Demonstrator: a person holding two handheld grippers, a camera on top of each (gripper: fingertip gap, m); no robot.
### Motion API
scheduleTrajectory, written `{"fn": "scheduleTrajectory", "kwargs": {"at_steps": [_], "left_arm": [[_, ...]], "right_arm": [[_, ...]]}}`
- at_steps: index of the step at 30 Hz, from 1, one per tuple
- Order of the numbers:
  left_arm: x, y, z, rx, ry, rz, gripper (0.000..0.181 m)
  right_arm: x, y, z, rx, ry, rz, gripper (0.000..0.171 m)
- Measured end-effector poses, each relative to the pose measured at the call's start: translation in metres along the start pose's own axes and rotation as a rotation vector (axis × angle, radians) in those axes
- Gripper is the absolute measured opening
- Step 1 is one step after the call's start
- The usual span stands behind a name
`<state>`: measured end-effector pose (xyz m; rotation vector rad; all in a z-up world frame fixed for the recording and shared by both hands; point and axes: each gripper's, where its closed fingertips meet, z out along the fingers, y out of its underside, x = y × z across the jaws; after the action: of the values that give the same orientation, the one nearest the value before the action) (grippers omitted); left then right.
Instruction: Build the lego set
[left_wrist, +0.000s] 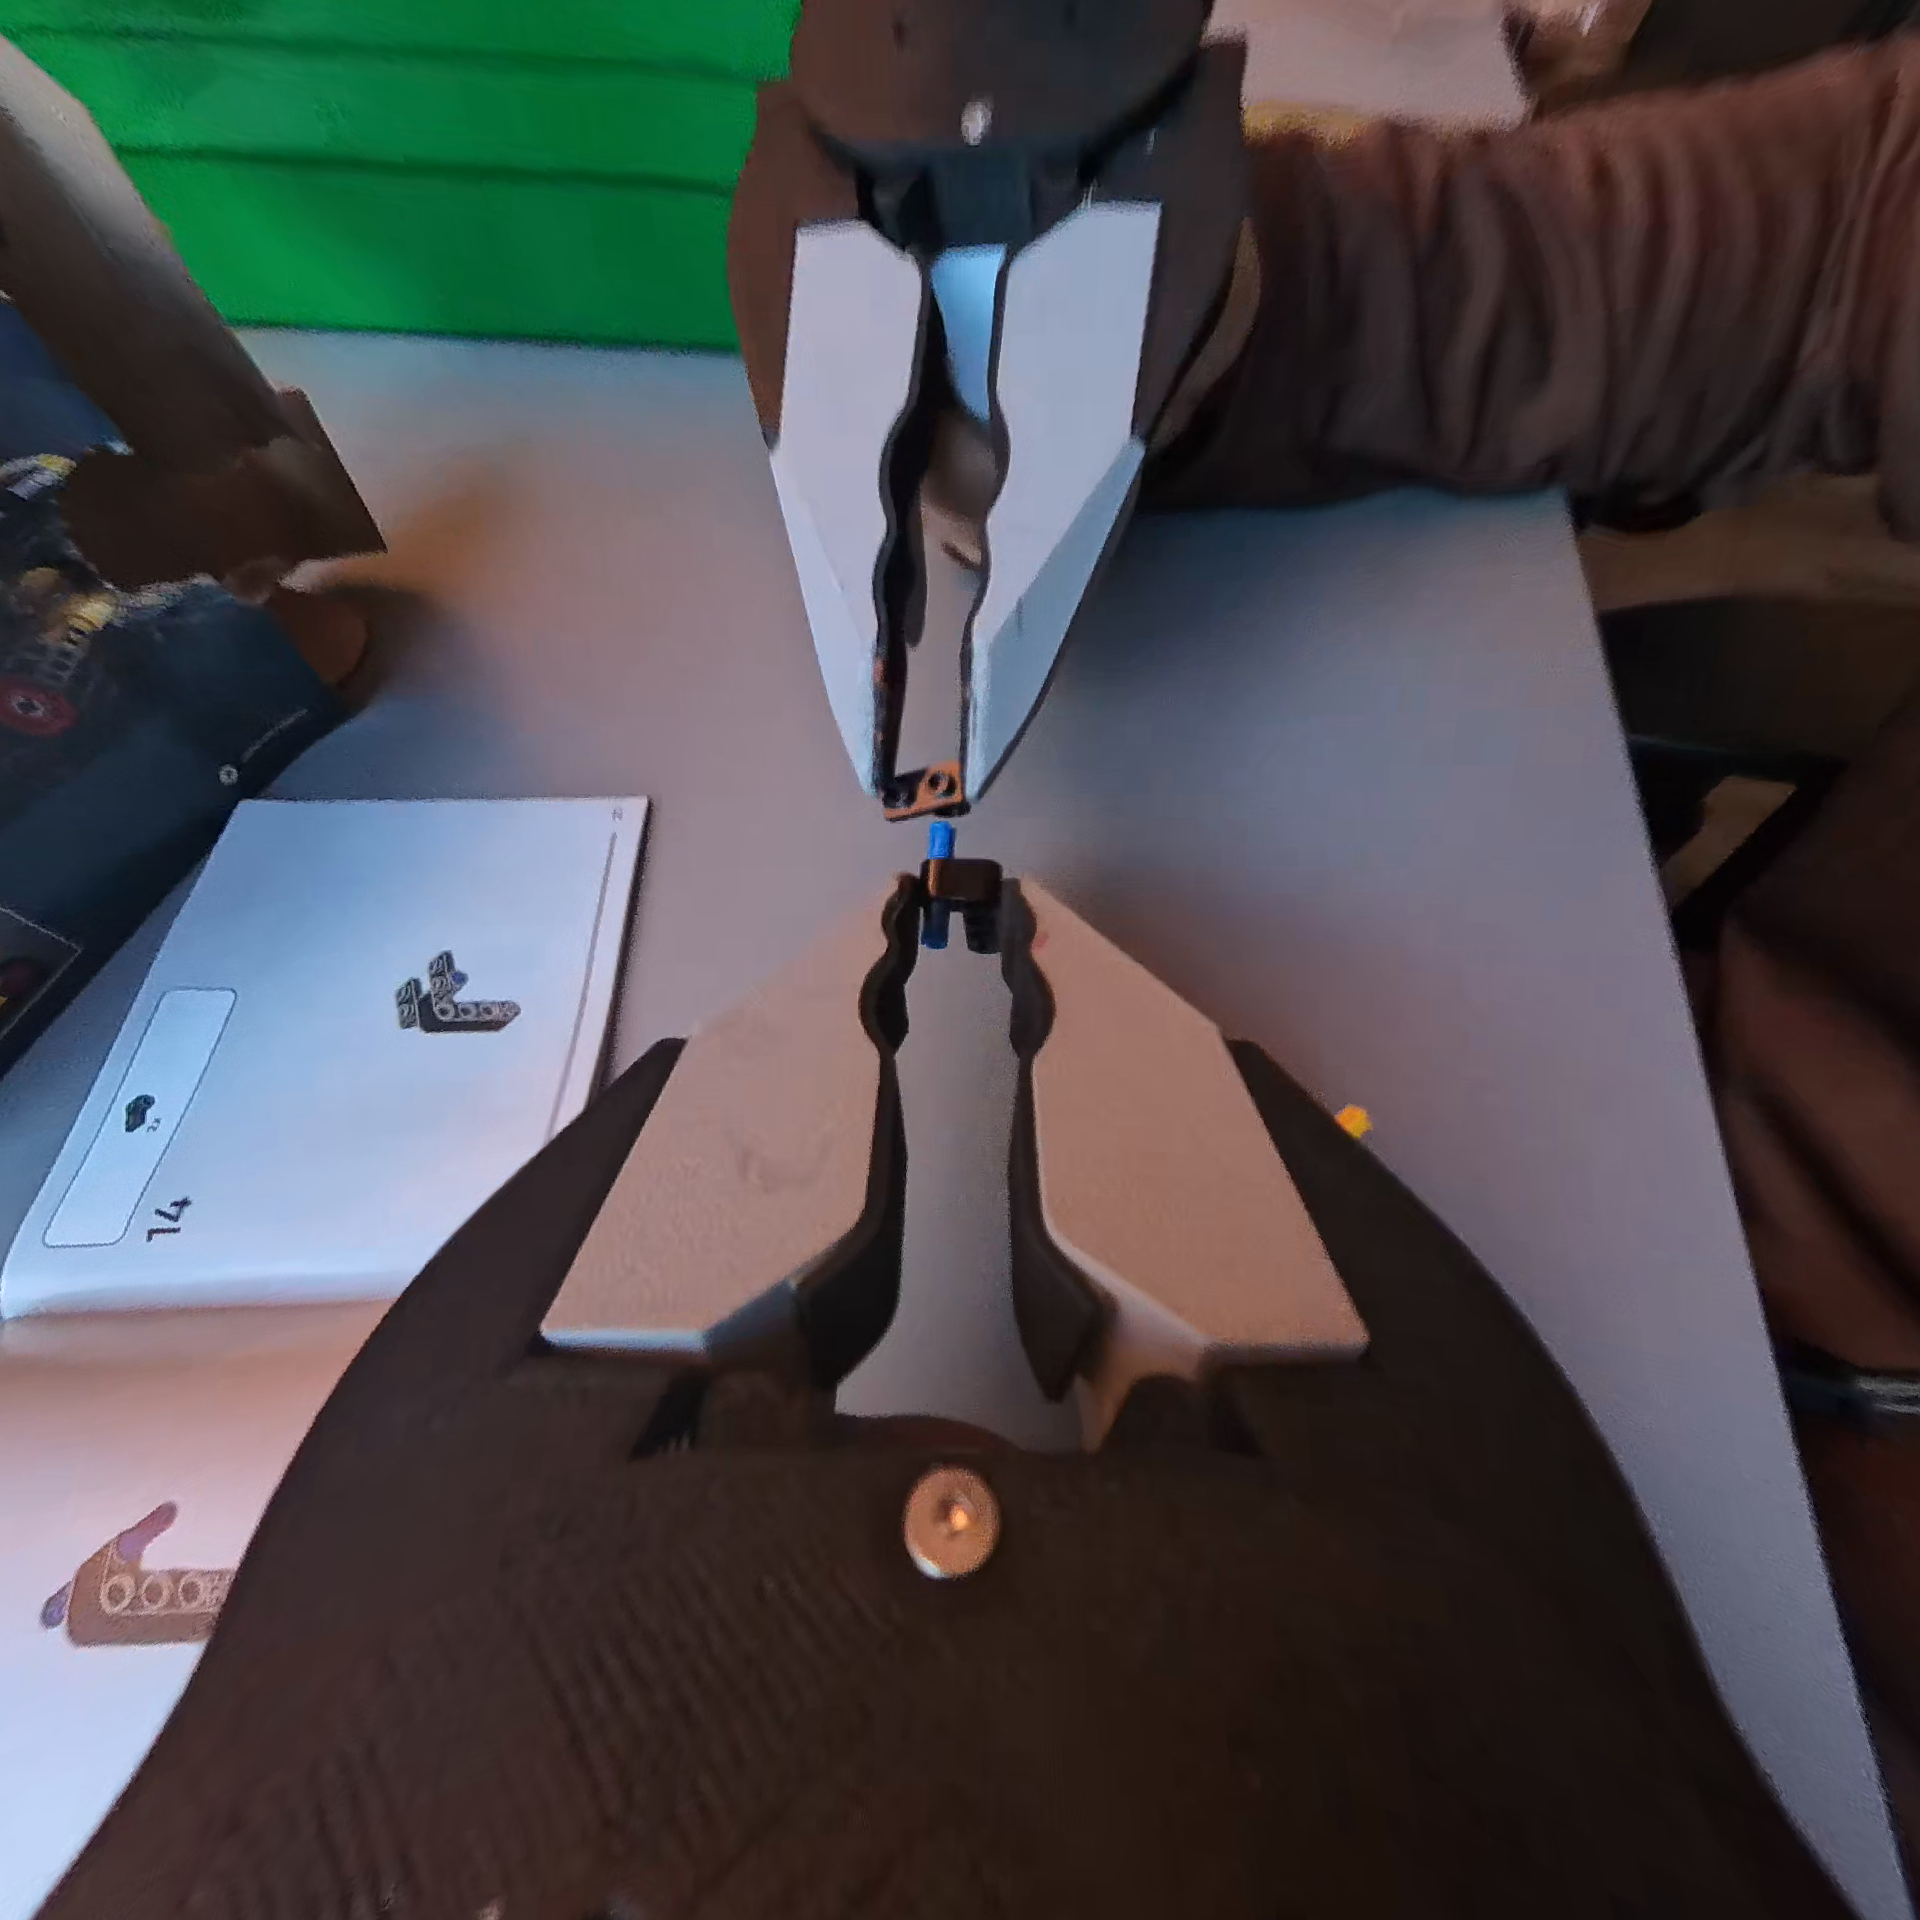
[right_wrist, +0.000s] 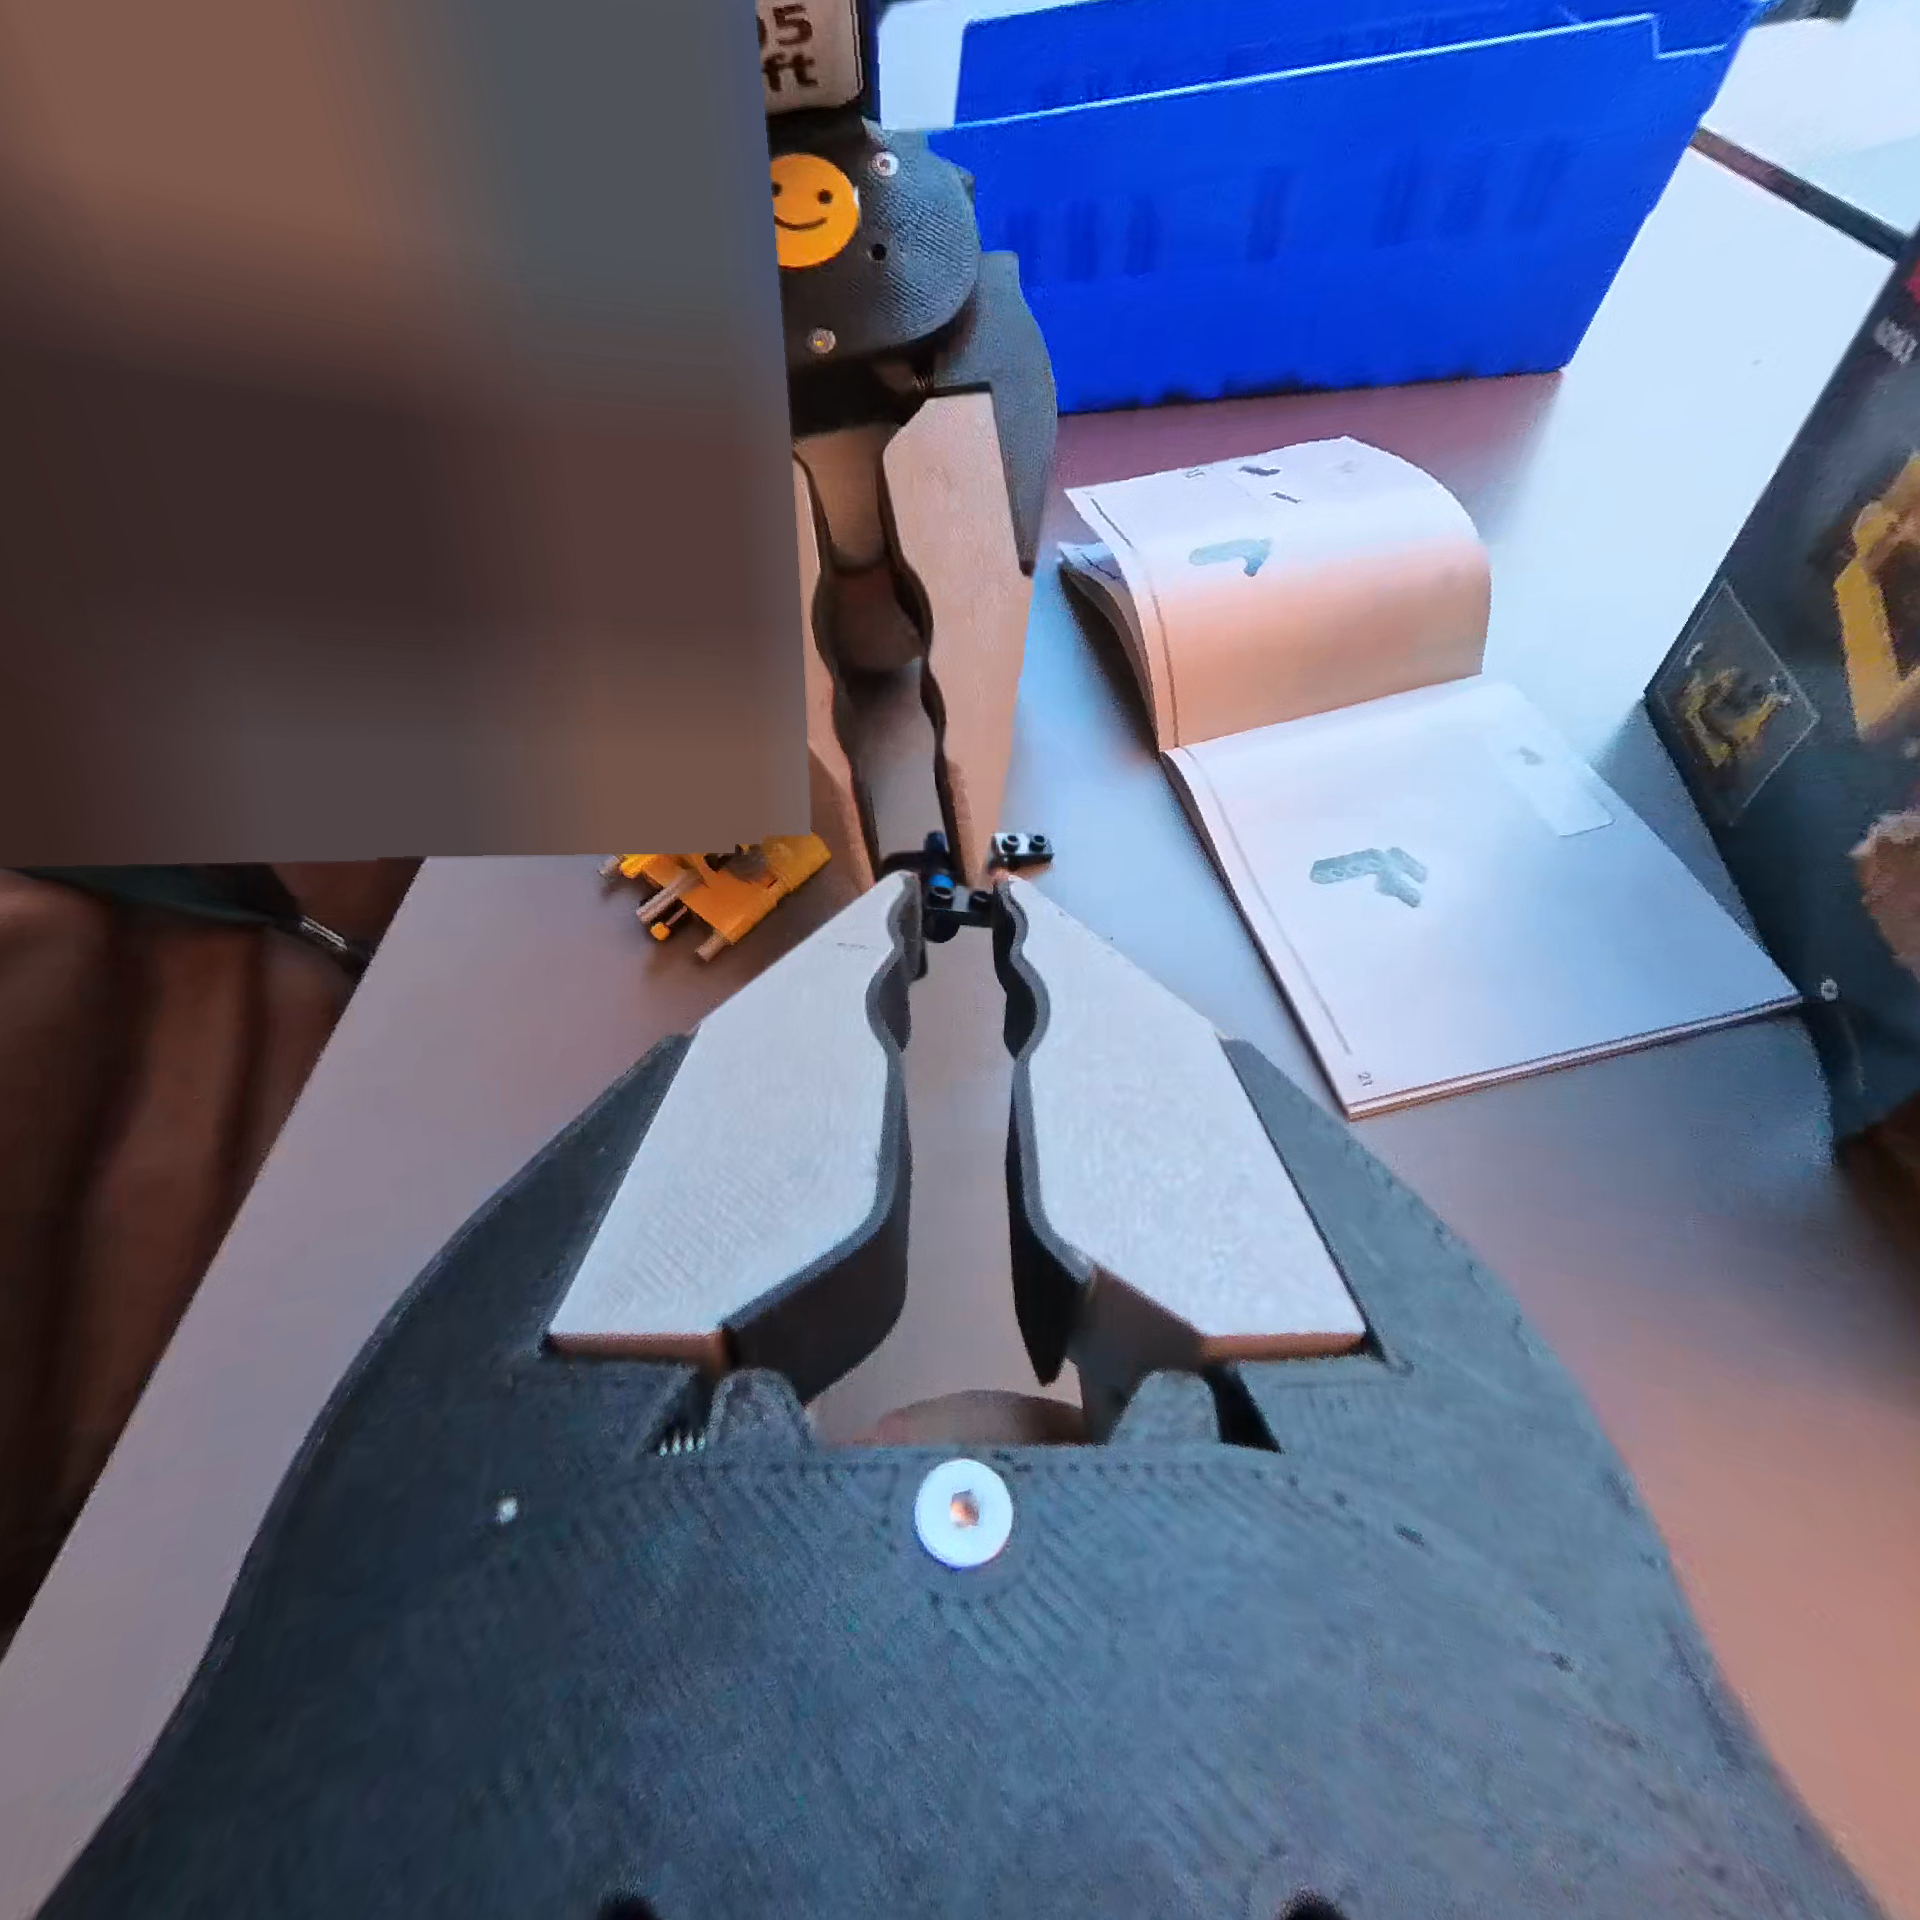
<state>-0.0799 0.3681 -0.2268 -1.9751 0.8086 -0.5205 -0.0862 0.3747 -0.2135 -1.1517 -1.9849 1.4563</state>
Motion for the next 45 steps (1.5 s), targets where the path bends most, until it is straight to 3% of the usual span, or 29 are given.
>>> {"fn": "scheduleTrajectory", "kwargs": {"at_steps": [7, 17, 26, 45], "left_arm": [[-0.007, -0.015, -0.008, 0.121, 0.022, -0.096, 0.013], [-0.01, -0.017, -0.003, 0.146, 0.008, -0.117, 0.013], [-0.007, -0.019, -0.004, 0.166, 0.043, -0.175, 0.013], [-0.003, -0.028, -0.008, 0.218, 0.105, -0.255, 0.013]], "right_arm": [[0.004, -0.016, -0.008, 0.126, -0.041, 0.128, 0.01], [0.004, 0.013, -0.001, -0.077, 0.032, 0.031, 0.011], [0.002, -0.019, -0.015, 0.154, -0.06, 0.19, 0.01], [0.005, -0.022, -0.013, 0.196, -0.089, 0.275, 0.01]]}}
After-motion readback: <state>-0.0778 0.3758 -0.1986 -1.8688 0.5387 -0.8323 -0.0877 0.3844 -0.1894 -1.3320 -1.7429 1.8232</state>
